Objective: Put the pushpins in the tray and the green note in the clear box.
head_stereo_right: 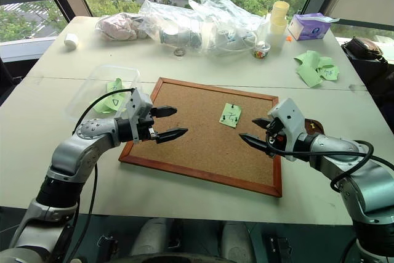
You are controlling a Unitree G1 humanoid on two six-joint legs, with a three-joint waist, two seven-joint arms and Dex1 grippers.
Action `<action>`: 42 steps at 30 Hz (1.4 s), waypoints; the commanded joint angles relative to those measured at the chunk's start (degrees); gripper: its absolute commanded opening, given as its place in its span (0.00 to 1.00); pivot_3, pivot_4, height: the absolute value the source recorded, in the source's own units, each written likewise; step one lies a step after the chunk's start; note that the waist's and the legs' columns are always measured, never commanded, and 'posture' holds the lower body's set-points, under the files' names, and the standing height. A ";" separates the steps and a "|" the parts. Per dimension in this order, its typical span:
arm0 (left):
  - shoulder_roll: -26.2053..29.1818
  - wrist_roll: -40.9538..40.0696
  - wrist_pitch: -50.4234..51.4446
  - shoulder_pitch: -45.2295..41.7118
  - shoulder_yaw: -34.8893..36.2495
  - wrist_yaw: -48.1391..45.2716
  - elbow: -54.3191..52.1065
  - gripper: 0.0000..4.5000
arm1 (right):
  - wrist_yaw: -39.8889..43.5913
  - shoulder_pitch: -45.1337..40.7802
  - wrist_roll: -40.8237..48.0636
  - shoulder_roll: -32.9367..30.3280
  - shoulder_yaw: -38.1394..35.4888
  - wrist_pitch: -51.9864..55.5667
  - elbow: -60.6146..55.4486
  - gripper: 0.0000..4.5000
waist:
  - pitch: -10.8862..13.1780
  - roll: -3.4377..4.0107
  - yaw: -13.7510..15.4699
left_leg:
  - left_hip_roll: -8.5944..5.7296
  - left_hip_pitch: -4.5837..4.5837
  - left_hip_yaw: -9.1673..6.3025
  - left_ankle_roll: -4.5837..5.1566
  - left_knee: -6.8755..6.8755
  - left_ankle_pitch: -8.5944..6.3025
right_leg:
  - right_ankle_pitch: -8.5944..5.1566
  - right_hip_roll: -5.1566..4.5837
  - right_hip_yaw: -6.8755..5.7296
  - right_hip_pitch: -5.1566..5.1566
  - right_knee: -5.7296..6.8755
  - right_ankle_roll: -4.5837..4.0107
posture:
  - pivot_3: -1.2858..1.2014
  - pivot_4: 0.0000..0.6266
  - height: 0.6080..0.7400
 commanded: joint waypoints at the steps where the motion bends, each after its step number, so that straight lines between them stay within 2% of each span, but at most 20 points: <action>1: -0.42 -0.36 -1.23 -1.44 0.41 -0.12 -0.92 0.98 | 0.02 -0.11 -0.05 -0.97 -1.06 -0.38 -1.12 0.67 | 0.00 0.00 0.00 | 0.00 0.00 0.00 0.00 0.00 0.00 | 0.00 0.00 0.00 0.00 0.00 0.00 | 0.52 0.24 1.00; 6: -1.31 -1.69 0.65 -1.91 1.06 0.50 -1.78 0.98 | 0.12 -0.03 -0.02 -1.05 -1.14 -0.43 -1.15 0.67 | 0.00 0.00 0.02 | 0.00 0.00 0.00 0.00 0.00 0.00 | 0.00 0.00 0.00 0.00 0.00 0.00 | 0.52 0.24 1.00; 23: -2.22 0.70 -2.73 -1.94 -0.40 0.80 -1.22 0.98 | -0.82 -2.05 -0.57 -0.19 -0.08 -0.74 -0.23 0.67 | 0.00 0.00 -0.01 | 0.00 0.00 0.00 0.00 0.00 0.00 | 0.00 0.00 0.00 0.00 0.00 0.00 | 0.52 0.24 1.00; 26: -2.68 0.89 -3.82 -1.94 -1.01 0.30 -0.71 0.81 | -1.64 -3.75 -1.19 0.50 0.65 -0.86 0.76 0.67 | 0.00 0.00 -0.02 | 0.00 0.00 0.00 0.00 0.00 0.00 | 0.00 0.00 0.00 0.00 0.00 0.00 | 0.52 0.24 1.00; 33: -6.55 4.31 -9.43 -3.18 -3.85 1.33 3.35 0.02 | -5.71 -11.00 -5.06 3.40 5.30 -0.58 6.13 0.67 | 0.00 0.00 0.01 | -0.02 0.00 0.04 0.00 0.02 0.00 | 0.00 0.00 0.00 0.00 0.01 0.00 | 0.52 0.24 1.00; 42: -12.96 9.35 -16.49 -4.46 -7.21 2.62 14.50 0.01 | -11.81 -24.62 -14.13 11.96 14.53 -1.95 21.92 0.67 | -0.01 0.02 -0.15 | -0.03 -0.02 0.20 -0.01 0.02 0.01 | 0.00 0.01 -0.01 -0.02 0.01 0.00 | 0.52 0.24 1.00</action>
